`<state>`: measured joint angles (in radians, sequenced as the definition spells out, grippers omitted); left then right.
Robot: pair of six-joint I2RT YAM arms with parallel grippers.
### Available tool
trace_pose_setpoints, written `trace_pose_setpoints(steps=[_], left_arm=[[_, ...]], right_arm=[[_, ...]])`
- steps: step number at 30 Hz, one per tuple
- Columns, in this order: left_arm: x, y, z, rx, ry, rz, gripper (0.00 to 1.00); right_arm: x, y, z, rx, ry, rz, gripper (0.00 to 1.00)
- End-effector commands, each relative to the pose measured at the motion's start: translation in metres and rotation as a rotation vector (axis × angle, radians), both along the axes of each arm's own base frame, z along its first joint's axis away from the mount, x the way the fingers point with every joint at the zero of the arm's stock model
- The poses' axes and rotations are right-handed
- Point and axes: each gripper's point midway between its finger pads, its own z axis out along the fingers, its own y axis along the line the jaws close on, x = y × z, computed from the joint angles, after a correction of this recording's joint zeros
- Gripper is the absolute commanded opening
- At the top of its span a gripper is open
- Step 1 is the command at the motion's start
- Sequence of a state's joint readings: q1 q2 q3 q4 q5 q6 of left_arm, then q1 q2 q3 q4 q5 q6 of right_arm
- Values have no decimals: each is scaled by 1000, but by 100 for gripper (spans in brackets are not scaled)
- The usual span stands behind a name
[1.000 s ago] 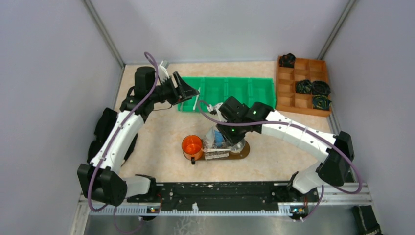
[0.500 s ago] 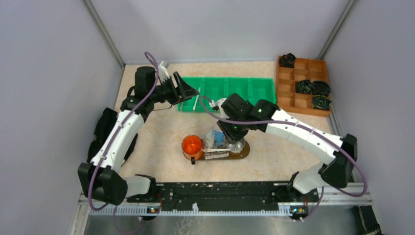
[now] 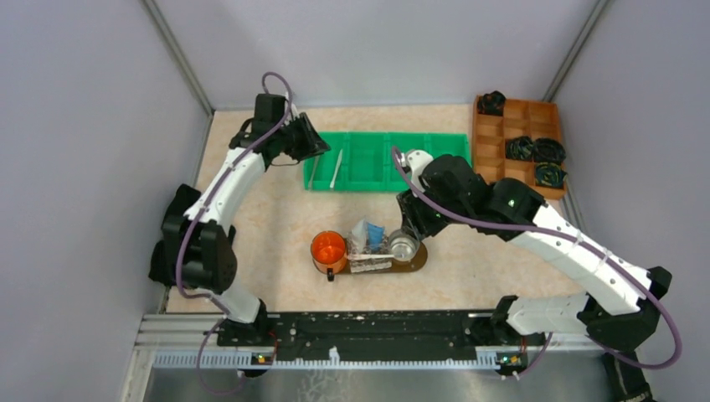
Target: Prepare toiletry sets of a toothbrush and toothpaste on the tray
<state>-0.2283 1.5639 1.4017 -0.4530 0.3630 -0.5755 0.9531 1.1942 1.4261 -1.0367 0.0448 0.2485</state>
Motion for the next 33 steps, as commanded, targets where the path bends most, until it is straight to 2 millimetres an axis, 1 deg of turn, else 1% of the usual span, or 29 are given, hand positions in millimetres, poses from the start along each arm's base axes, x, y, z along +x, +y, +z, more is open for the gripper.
trace_pose_setpoints(steps=[1, 2, 3, 6, 8, 9, 14, 17, 20, 21, 24, 26, 27, 30, 33], left_arm=[[20, 34, -47, 214, 101, 104, 33], [18, 39, -60, 254, 147, 109, 34], [20, 43, -68, 288, 170, 118, 36], [15, 60, -98, 394, 273, 145, 42], [17, 70, -110, 446, 292, 175, 47], [18, 70, -115, 452, 295, 176, 48], [22, 66, -130, 486, 313, 151, 46], [23, 64, -136, 501, 335, 123, 45], [27, 55, -132, 512, 310, 82, 45], [29, 52, -130, 536, 293, 76, 45], [33, 56, -127, 634, 278, 88, 45], [34, 52, -125, 696, 268, 70, 45], [33, 47, -125, 710, 265, 44, 45], [31, 23, -123, 701, 227, -61, 46], [30, 8, -127, 658, 221, -135, 48]], right_arm=[[1, -5, 5, 36, -22, -28, 44], [1, -6, 5, 38, -22, -26, 44], [0, -7, 3, 35, -21, -24, 44], [0, -7, -1, 35, -20, -14, 44], [0, -6, -4, 38, -15, -9, 44], [0, -5, -6, 40, -12, -3, 45], [0, -5, -9, 36, -12, 11, 44], [0, -6, -10, 36, -13, 13, 45], [1, -7, -11, 37, -16, 11, 45], [2, -7, -11, 36, -18, 11, 45], [2, -8, -13, 31, -17, 11, 45], [2, -8, -14, 31, -18, 11, 45], [1, -8, -15, 34, -11, 19, 45], [1, -5, -18, 37, 0, 31, 45], [2, -4, -19, 35, 1, 33, 45]])
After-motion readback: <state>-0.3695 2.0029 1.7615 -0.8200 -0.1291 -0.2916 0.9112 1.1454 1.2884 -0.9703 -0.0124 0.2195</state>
